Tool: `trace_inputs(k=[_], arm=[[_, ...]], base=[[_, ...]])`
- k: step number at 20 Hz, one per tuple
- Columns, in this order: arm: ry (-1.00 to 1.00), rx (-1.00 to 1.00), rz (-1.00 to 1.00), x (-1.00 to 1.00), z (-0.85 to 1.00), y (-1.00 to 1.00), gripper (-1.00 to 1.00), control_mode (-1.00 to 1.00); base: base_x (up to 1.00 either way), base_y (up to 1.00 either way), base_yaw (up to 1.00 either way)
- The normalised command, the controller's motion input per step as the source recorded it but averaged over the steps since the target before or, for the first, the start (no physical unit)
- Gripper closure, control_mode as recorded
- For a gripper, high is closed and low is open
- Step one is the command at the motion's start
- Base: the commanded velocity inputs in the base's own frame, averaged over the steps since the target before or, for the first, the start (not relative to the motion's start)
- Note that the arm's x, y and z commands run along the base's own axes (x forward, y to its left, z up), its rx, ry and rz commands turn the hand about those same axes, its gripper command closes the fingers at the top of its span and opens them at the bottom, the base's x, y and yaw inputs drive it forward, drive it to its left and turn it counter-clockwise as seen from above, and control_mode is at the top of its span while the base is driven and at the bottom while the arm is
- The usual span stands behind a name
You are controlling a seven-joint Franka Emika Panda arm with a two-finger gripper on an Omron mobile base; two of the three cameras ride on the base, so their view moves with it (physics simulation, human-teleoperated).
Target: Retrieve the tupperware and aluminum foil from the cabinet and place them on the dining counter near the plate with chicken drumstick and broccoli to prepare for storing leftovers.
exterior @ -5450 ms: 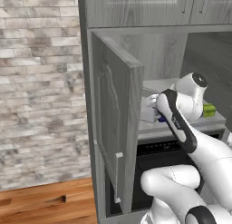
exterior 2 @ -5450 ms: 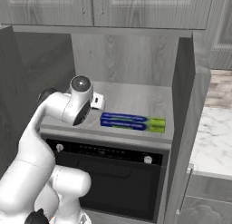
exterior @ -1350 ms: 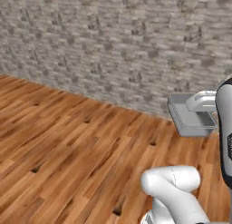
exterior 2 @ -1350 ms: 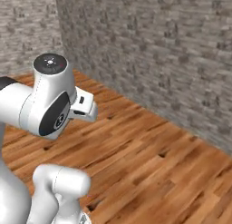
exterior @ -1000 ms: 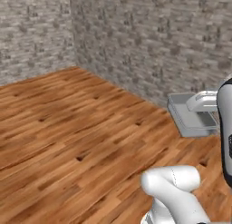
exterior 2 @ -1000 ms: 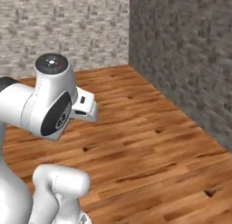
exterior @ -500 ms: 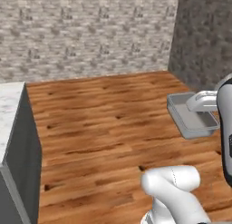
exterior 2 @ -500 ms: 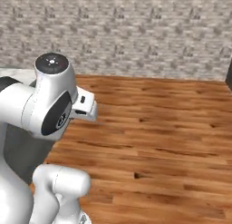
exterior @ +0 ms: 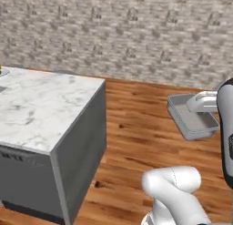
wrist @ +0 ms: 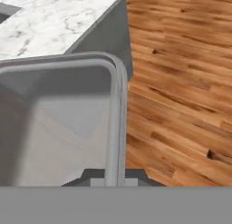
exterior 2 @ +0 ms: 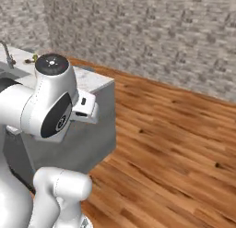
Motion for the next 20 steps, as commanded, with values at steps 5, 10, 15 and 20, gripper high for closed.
trace_inputs(k=[5,10,15,20], arm=[[0.00,0.00,0.00,0.00,0.00,0.00,1.00,1.00],[0.00,0.00,0.00,0.00,0.00,0.00,1.00,1.00],[0.00,0.00,0.00,0.00,0.00,0.00,1.00,1.00],[0.00,0.00,0.00,0.00,0.00,0.00,1.00,1.00]], base=[[0.76,-0.47,0.70],[0.80,-0.95,0.46],[0.94,-1.00,0.34],[1.00,-1.00,0.30]])
